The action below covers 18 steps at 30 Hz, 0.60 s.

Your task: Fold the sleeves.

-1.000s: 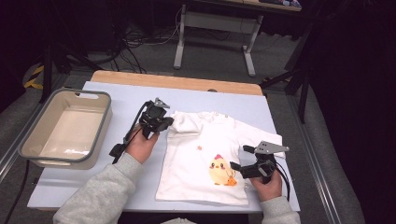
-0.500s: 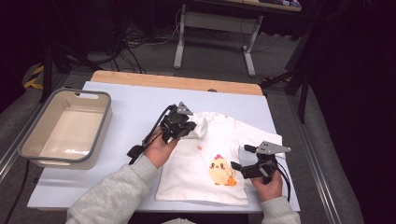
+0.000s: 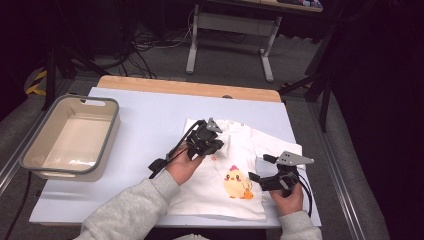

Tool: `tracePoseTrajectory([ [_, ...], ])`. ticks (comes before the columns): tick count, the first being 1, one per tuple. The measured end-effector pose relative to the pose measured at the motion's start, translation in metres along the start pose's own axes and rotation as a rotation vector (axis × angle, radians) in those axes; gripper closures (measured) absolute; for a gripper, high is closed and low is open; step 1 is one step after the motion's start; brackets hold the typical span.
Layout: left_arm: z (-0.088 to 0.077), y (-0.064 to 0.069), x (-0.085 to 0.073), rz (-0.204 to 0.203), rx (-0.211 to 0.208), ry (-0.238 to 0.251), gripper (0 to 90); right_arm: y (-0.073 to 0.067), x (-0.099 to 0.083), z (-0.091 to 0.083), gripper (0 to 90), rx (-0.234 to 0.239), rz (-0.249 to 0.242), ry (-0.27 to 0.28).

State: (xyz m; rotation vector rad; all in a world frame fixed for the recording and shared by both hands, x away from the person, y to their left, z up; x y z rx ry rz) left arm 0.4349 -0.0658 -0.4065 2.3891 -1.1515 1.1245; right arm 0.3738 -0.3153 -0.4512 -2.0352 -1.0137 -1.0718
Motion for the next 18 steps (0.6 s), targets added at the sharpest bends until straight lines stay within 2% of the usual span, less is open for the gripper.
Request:
tracePoseTrajectory([
  [7, 0.008, 0.013, -0.001, 0.038, -0.036, -0.022, 85.2, 0.0, 0.0, -0.001, 5.4, -0.002, 0.0, 0.01],
  [10, 0.013, 0.02, -0.001, 0.065, -0.09, -0.025, 84.0, 0.0, 0.0, -0.002, 5.4, -0.003, 0.0, 0.009],
  [12, 0.015, 0.027, -0.001, 0.092, -0.136, -0.01, 79.1, 0.0, 0.0, -0.002, 5.4, -0.002, -0.001, 0.011],
  [13, 0.015, 0.029, -0.001, 0.102, -0.154, -0.006, 70.9, 0.0, 0.0, -0.002, 5.4, -0.003, 0.0, 0.011],
  [14, 0.014, 0.031, -0.001, 0.113, -0.168, 0.005, 66.8, 0.0, 0.0, -0.002, 5.4, -0.003, 0.002, 0.012],
  [16, 0.011, 0.03, -0.001, 0.125, -0.158, 0.01, 64.3, 0.0, 0.0, -0.003, 5.3, -0.004, 0.002, 0.015],
  [18, 0.006, 0.024, -0.002, 0.11, -0.138, 0.022, 61.5, 0.0, 0.001, -0.004, 5.3, -0.006, 0.002, 0.016],
])
Point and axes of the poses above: each handheld gripper's, and its own axes: z roughly forward along the jaws, x roughly out of its top, y roughly to its right, the point moved 3 cm from there along z, roughly forward along the jaws, and after that the axes turned 14 degrees about x, right-handed, at the moved point
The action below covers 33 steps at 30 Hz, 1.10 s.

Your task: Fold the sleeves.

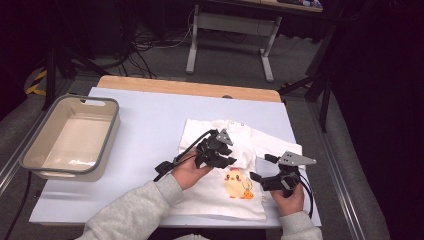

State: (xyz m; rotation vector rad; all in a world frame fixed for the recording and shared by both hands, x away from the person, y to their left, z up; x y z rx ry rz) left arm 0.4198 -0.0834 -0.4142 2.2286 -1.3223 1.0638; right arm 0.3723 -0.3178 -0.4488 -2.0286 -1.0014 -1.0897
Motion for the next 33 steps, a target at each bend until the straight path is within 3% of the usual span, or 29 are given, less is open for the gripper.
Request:
tracePoseTrajectory([
  [1, -0.004, -0.004, -0.002, -0.029, 0.011, 0.008, 61.4, 0.0, 0.0, 0.0, 5.3, 0.0, 0.0, 0.0],
  [4, -0.014, -0.02, -0.009, -0.049, 0.071, -0.001, 62.6, 0.0, 0.004, 0.0, 8.5, -0.013, -0.005, -0.007],
  [5, -0.017, -0.026, -0.012, -0.073, 0.092, -0.005, 63.3, 0.0, 0.005, 0.001, 11.2, -0.016, -0.007, -0.011],
  [10, -0.027, -0.059, -0.035, -0.159, 0.218, -0.07, 69.4, 0.002, 0.016, 0.007, 44.1, -0.028, -0.013, -0.075],
  [11, -0.027, -0.066, -0.041, -0.182, 0.256, -0.091, 69.9, 0.003, 0.018, 0.009, 48.5, -0.02, -0.008, -0.084],
  [15, -0.029, -0.088, -0.059, -0.236, 0.329, -0.154, 72.0, 0.01, 0.025, 0.02, 66.8, -0.026, 0.011, -0.158],
  [19, -0.026, -0.1, -0.069, -0.281, 0.347, -0.2, 72.8, 0.019, 0.029, 0.031, 70.3, -0.052, 0.051, -0.225],
  [22, -0.024, -0.102, -0.074, -0.282, 0.354, -0.231, 72.9, 0.026, 0.03, 0.035, 69.6, -0.073, 0.075, -0.252],
  [27, -0.021, -0.102, -0.082, -0.279, 0.352, -0.264, 74.9, 0.035, 0.031, 0.043, 68.5, -0.068, 0.113, -0.3],
  [33, -0.018, -0.102, -0.093, -0.29, 0.31, -0.3, 78.6, 0.041, 0.026, 0.053, 71.8, -0.068, 0.151, -0.379],
])
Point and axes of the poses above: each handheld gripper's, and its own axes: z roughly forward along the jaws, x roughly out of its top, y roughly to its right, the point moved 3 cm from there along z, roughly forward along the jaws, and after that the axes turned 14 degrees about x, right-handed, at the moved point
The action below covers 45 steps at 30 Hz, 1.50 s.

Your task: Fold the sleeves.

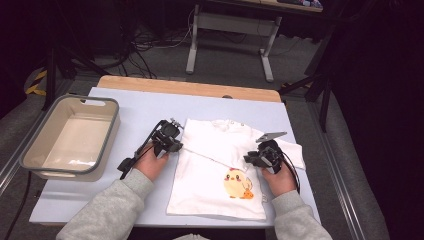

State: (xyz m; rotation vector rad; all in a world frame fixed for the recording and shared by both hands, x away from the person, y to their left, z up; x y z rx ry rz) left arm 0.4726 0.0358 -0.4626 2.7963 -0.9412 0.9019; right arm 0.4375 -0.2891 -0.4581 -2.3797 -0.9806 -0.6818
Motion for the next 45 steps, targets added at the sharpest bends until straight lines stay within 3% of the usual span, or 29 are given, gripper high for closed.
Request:
tracePoseTrajectory([
  [4, 0.0, 0.0, -0.001, 0.0, -0.008, -0.005, 80.2, -0.001, 0.002, 0.001, 85.5, 0.024, 0.001, -0.016],
  [10, -0.007, -0.004, 0.0, -0.02, -0.026, 0.045, 78.0, -0.002, 0.014, -0.011, 86.6, 0.014, -0.029, -0.008],
  [14, -0.011, -0.008, 0.003, -0.05, -0.031, 0.093, 70.7, 0.004, 0.021, -0.02, 86.6, -0.014, -0.028, 0.008],
  [17, -0.009, -0.009, 0.005, -0.073, -0.039, 0.102, 67.8, 0.009, 0.022, -0.023, 86.6, -0.027, -0.014, 0.012],
  [20, -0.005, -0.01, 0.006, -0.081, -0.034, 0.103, 66.3, 0.015, 0.017, -0.016, 86.0, -0.035, 0.0, -0.039],
  [22, -0.003, -0.009, 0.007, -0.081, -0.032, 0.097, 66.0, 0.017, 0.014, -0.013, 82.4, -0.056, 0.006, -0.063],
  [24, 0.001, -0.008, 0.008, -0.074, -0.04, 0.084, 65.7, 0.02, 0.013, -0.013, 69.9, -0.104, 0.001, -0.052],
  [25, 0.002, -0.007, 0.008, -0.07, -0.044, 0.073, 65.9, 0.02, 0.012, -0.014, 68.1, -0.111, 0.006, -0.046],
  [30, 0.01, -0.004, 0.007, -0.068, -0.068, 0.028, 71.0, 0.027, 0.009, -0.033, 56.6, -0.154, 0.023, 0.048],
  [33, 0.012, -0.002, 0.007, -0.072, -0.097, 0.02, 76.6, 0.033, 0.003, -0.041, 54.0, -0.166, 0.053, 0.067],
  [37, 0.012, -0.001, 0.008, -0.073, -0.102, 0.016, 84.0, 0.042, -0.007, -0.047, 53.2, -0.185, 0.08, 0.068],
  [45, 0.005, -0.002, 0.007, -0.06, -0.06, 0.014, 87.2, 0.055, -0.017, -0.058, 53.6, -0.206, 0.131, 0.094],
])
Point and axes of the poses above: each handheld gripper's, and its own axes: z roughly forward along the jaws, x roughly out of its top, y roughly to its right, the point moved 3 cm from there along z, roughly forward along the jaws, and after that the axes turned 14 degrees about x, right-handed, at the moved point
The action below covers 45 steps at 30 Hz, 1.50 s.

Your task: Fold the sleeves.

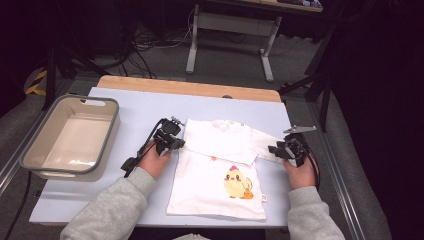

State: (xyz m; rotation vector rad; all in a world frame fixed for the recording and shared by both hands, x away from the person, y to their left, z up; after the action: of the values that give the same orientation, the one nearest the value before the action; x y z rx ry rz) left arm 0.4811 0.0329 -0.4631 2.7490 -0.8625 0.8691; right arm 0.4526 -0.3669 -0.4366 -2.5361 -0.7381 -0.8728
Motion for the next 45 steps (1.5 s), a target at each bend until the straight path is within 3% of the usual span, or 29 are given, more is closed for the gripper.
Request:
tracePoseTrajectory([
  [8, -0.001, 0.0, -0.001, 0.006, 0.005, 0.019, 84.6, 0.022, -0.011, -0.006, 53.5, -0.03, 0.128, 0.021],
  [12, -0.007, 0.001, -0.001, 0.038, -0.018, 0.049, 67.5, 0.032, -0.016, -0.009, 53.4, -0.068, 0.156, 0.006],
  [17, -0.018, 0.0, -0.003, 0.036, -0.025, 0.093, 59.9, 0.042, -0.023, -0.011, 50.5, -0.108, 0.192, -0.013],
  [24, -0.03, -0.001, -0.011, 0.036, -0.029, 0.133, 49.2, 0.045, -0.027, -0.009, 53.2, -0.141, 0.194, -0.057],
  [28, -0.036, -0.002, -0.016, 0.028, -0.042, 0.143, 43.8, 0.043, -0.026, -0.008, 66.7, -0.128, 0.189, -0.06],
  [32, -0.041, -0.002, -0.021, 0.029, -0.056, 0.162, 38.4, 0.042, -0.026, -0.007, 88.0, -0.1, 0.203, -0.051],
  [36, -0.044, -0.002, -0.024, 0.028, -0.083, 0.183, 32.7, 0.041, -0.025, -0.007, 89.5, -0.096, 0.208, -0.049],
  [39, -0.047, -0.001, -0.026, 0.035, -0.068, 0.207, 28.3, 0.038, -0.022, -0.012, 89.8, -0.093, 0.193, -0.021],
  [45, -0.054, 0.002, -0.031, 0.052, -0.107, 0.241, 20.6, 0.029, -0.011, -0.027, 89.8, -0.087, 0.149, 0.038],
])
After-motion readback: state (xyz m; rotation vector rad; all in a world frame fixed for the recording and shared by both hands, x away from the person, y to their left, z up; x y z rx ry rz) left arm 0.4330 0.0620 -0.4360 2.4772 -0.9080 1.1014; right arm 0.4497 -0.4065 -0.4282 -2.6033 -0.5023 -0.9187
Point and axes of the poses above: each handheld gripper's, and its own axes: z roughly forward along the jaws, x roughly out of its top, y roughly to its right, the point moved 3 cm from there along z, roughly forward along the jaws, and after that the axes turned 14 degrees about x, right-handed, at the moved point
